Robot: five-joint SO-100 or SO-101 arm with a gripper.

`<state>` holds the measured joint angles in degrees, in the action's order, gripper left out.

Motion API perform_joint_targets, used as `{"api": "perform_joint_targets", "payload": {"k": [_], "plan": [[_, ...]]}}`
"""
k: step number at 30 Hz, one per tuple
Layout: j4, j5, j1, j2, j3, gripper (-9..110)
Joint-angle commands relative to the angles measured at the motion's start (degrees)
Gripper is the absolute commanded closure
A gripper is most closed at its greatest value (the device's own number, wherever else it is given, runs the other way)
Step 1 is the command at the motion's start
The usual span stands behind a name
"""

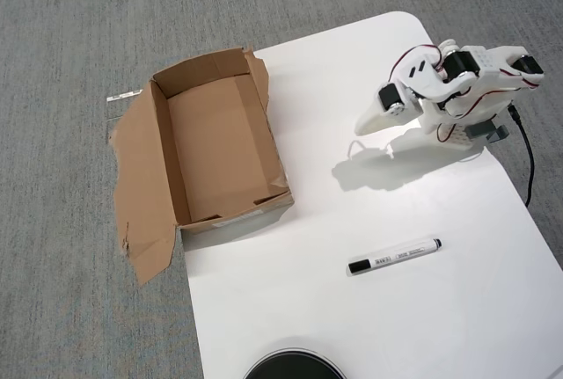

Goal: Grasp a pen and put it in the box.

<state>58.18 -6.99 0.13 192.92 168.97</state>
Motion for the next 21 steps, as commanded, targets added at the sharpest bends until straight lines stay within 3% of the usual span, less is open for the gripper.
{"api": "perform_joint_targets", "payload": {"k": [1, 21], "plan": [[-0.18, 0.48, 0.31, 3.25, -5.93, 101], [0.0, 0.48, 0.4, 1.67, -15.42, 101]]}}
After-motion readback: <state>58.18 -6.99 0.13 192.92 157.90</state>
